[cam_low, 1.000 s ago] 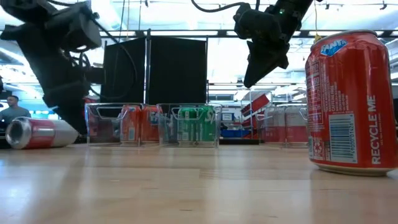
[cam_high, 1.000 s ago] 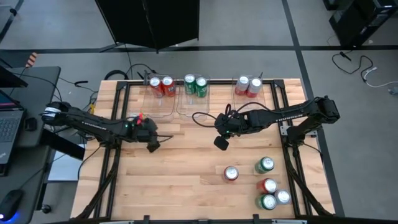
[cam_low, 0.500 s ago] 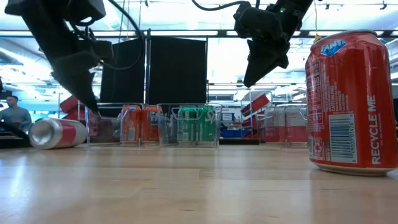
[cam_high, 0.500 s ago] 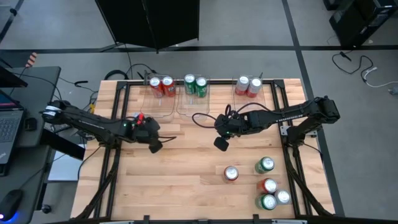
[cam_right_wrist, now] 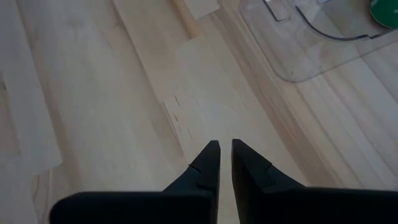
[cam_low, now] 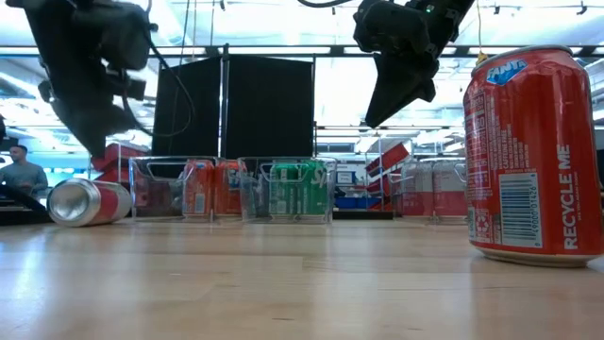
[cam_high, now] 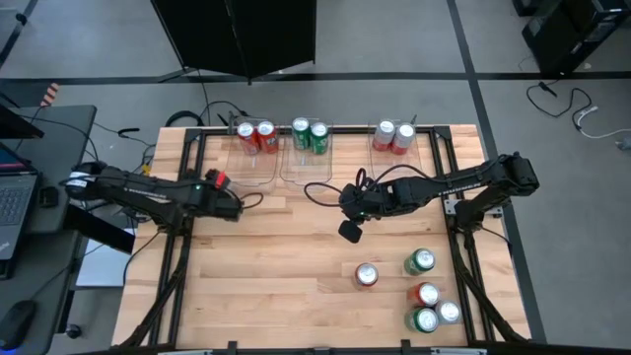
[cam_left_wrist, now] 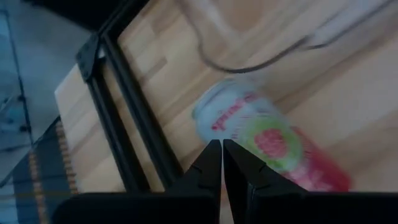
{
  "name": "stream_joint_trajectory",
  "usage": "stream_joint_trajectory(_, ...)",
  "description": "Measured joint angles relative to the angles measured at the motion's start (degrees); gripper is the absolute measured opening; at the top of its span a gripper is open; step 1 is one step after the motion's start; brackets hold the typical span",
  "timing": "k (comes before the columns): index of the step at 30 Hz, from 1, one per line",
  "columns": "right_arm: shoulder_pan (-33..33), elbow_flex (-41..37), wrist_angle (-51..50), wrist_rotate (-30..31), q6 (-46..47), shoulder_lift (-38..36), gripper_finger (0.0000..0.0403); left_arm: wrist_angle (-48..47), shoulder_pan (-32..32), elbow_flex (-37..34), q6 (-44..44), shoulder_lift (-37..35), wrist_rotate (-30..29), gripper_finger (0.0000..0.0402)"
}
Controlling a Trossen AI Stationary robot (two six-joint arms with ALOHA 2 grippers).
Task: Sort soda cans
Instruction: Put the top pink white soda can into the right transparent bin
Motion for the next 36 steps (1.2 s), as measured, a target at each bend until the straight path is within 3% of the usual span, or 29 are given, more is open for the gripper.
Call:
stream_joint_trajectory(11,0.01,-0.02,0.17,0.00,-0.13,0.00,0.0030,8.56,4.78,-6.25,6.22,-0.12,5.01,0.0020)
stream_joint_trajectory(15,0.00,-0.02,0.34,0.00,-0.13,0.00,0.0028,14.24,3.74,-6.32,9.73,-0.27,5.59,0.0020)
stream_joint_trajectory(24,0.06,-0.02,0.33,-0.41,-0.13,0.00,0.0031,25.00,-2.24,-6.35,14.46,-0.16,15.42,0.0014)
stream_joint_trajectory(28,0.19,-0.02,0.31,-0.44,-0.13,0.00,0.0032,21.70,-4.73,-3.08,11.18,-0.32,11.78,0.0007)
stream_joint_trajectory(32,0.70,-0.02,0.28,-0.44,-0.13,0.00,0.0032,9.10,-4.56,-1.20,2.97,-0.39,5.42,0.0005)
stream_joint_trajectory(36,1.19,-0.02,0.31,-0.44,-0.13,0.00,0.0034,3.67,-2.33,-2.87,-2.23,-0.41,4.72,0.0004)
